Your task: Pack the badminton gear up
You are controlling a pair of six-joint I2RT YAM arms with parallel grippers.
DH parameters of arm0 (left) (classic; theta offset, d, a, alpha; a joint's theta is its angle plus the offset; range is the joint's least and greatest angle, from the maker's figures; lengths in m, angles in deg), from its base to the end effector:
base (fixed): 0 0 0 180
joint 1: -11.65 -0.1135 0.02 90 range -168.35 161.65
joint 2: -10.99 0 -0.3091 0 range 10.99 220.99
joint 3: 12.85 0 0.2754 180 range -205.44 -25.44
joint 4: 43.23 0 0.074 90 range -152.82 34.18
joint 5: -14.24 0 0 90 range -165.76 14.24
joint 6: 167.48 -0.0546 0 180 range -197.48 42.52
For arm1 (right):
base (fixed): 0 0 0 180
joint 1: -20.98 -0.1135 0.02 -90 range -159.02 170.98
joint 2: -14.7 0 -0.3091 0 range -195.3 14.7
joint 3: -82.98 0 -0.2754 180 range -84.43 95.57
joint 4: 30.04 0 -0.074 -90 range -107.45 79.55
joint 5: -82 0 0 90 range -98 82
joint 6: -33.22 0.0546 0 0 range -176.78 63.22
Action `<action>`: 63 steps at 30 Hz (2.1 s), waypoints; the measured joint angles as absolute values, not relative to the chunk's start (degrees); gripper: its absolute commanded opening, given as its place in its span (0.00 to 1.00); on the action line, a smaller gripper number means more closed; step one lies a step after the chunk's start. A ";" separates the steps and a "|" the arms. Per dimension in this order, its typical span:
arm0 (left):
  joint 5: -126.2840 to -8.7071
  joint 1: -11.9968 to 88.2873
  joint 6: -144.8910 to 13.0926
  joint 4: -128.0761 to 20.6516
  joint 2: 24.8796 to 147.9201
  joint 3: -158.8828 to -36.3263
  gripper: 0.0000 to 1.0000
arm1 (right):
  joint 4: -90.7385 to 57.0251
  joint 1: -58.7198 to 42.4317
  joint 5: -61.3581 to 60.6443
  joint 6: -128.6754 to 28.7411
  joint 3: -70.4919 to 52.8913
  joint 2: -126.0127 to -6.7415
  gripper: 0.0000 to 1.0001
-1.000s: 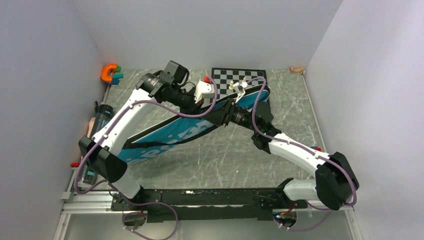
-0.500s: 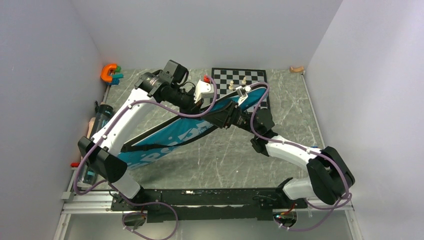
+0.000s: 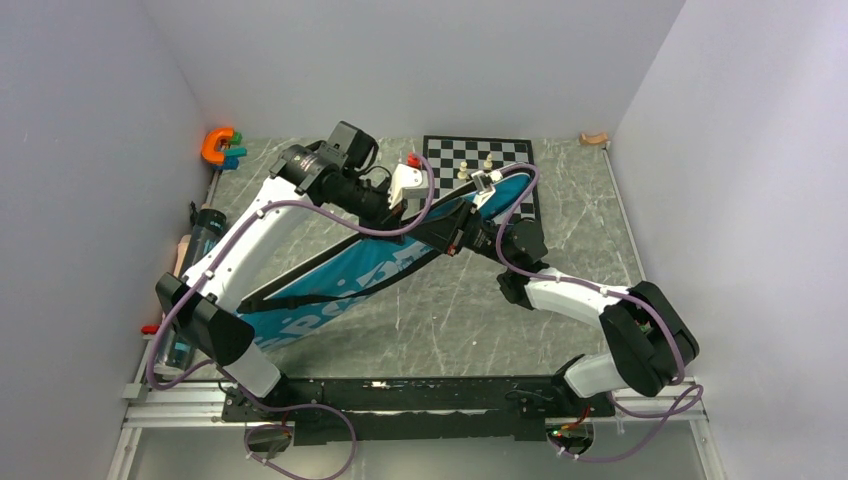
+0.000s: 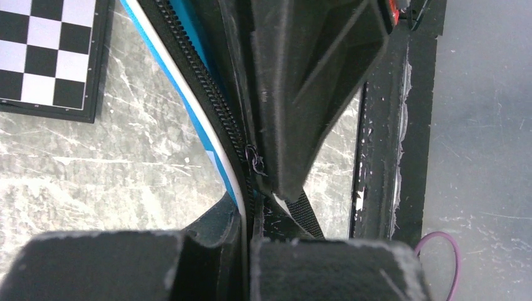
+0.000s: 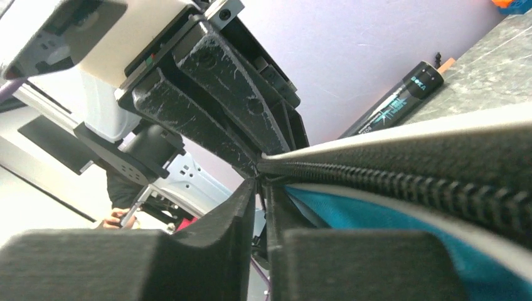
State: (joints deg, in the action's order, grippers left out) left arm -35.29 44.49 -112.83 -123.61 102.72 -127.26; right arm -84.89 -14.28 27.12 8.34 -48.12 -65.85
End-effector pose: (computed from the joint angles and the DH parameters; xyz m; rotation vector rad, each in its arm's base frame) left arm 0.2708 -0.2170 0.4310 1.5776 1.8677 -0.8805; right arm 0.2372 0.2062 0.3206 -0.2759 1.4593 1.8311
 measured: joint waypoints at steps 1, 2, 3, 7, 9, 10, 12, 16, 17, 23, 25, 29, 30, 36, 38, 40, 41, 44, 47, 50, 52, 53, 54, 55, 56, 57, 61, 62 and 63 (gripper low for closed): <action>-35.18 44.57 -112.85 -123.80 102.72 -127.26 0.00 | -84.89 -14.28 27.12 8.23 -48.10 -65.85 0.00; -35.09 44.70 -112.88 -124.04 102.72 -127.26 0.00 | -84.83 -14.28 27.09 8.25 -48.08 -65.85 0.00; -35.14 44.84 -113.01 -124.13 102.72 -127.23 0.00 | -84.78 -14.26 27.12 8.25 -48.05 -65.85 0.00; -35.35 44.99 -113.68 -124.11 102.72 -126.86 0.00 | -82.97 -14.09 27.29 8.03 -48.05 -65.11 0.00; -35.59 45.14 -114.21 -123.89 102.72 -126.67 0.00 | -80.59 -13.65 27.53 7.53 -48.05 -63.93 0.00; -35.73 45.25 -114.54 -123.85 102.72 -126.64 0.00 | -79.08 -13.32 27.57 7.12 -48.08 -63.01 0.00; -36.21 45.51 -115.48 -123.69 102.65 -126.56 0.00 | -75.41 -12.29 27.60 6.11 -48.12 -60.69 0.00; -38.15 45.97 -117.93 -123.69 102.32 -126.16 0.00 | -67.73 -8.14 27.51 3.77 -48.69 -55.03 0.00; -38.50 45.97 -118.56 -123.76 102.32 -126.16 0.00 | -66.53 -7.22 27.51 3.36 -48.95 -53.96 0.00; -41.08 46.02 -121.58 -124.30 102.28 -125.94 0.00 | -56.72 -1.82 27.62 -0.36 -49.50 -47.82 0.00; -41.71 46.08 -122.30 -124.48 102.21 -125.77 0.00 | -53.81 -0.23 27.64 -1.65 -49.50 -46.20 0.00; -43.09 46.19 -123.96 -124.70 101.47 -124.44 0.00 | -46.49 4.47 28.25 -4.55 -49.50 -42.14 0.00; -43.59 46.21 -124.46 -124.59 101.23 -124.04 0.00 | -44.61 5.76 28.56 -5.23 -49.50 -41.11 0.00; -45.98 46.50 -126.58 -123.91 100.05 -122.05 0.00 | -35.63 13.43 30.13 -7.86 -49.47 -35.80 0.00; -46.63 46.69 -127.19 -123.82 99.83 -121.64 0.00 | -33.20 15.64 30.15 -8.38 -49.45 -34.51 0.00; -47.00 46.80 -127.50 -123.67 99.66 -121.14 0.00 | -31.19 17.34 30.26 -8.42 -49.45 -33.44 0.00; -47.16 46.89 -127.63 -123.41 99.57 -120.83 0.00 | -30.27 18.22 30.57 -8.38 -49.45 -32.91 0.00; -47.20 47.13 -127.91 -122.10 99.18 -119.82 0.00 | -28.06 21.19 31.79 -8.05 -49.45 -31.18 0.00; -47.33 47.39 -128.66 -120.44 98.78 -118.82 0.00 | -26.25 24.29 32.99 -7.77 -49.45 -29.31 0.00; -48.01 47.41 -129.14 -119.67 98.56 -117.84 0.00 | -23.63 27.05 32.99 -8.01 -49.21 -28.30 0.00; -48.62 47.41 -129.40 -119.65 98.52 -117.16 0.00 | -21.29 28.64 32.93 -8.29 -48.71 -28.37 0.00; -48.75 47.44 -129.55 -119.65 98.50 -116.94 0.00 | -19.78 29.50 32.73 -8.40 -48.49 -28.43 0.00; -48.93 47.41 -129.84 -119.61 98.43 -116.63 0.00 | -18.56 30.35 32.51 -8.40 -48.43 -28.45 0.00; -49.23 47.41 -130.10 -119.37 98.17 -116.22 0.00 | -17.22 31.27 32.49 -8.38 -48.38 -28.47 0.00; -49.54 47.41 -130.34 -119.10 97.80 -115.65 0.00 | -16.35 31.83 32.51 -8.36 -48.38 -28.61 0.00; -49.93 47.44 -130.56 -118.99 97.34 -115.08 0.00 | -15.47 32.32 32.45 -8.38 -48.38 -28.80 0.00; -51.40 46.96 -131.17 -120.41 95.70 -114.56 0.00 | -12.33 34.59 28.73 -9.10 -48.36 -30.09 0.00; -51.75 46.78 -131.28 -120.72 95.39 -114.56 0.00 | -11.80 34.87 28.21 -9.17 -48.36 -30.31 0.00; -51.90 46.65 -131.37 -121.03 95.22 -114.56 0.00 | -11.36 34.92 28.01 -9.25 -48.36 -30.35 0.00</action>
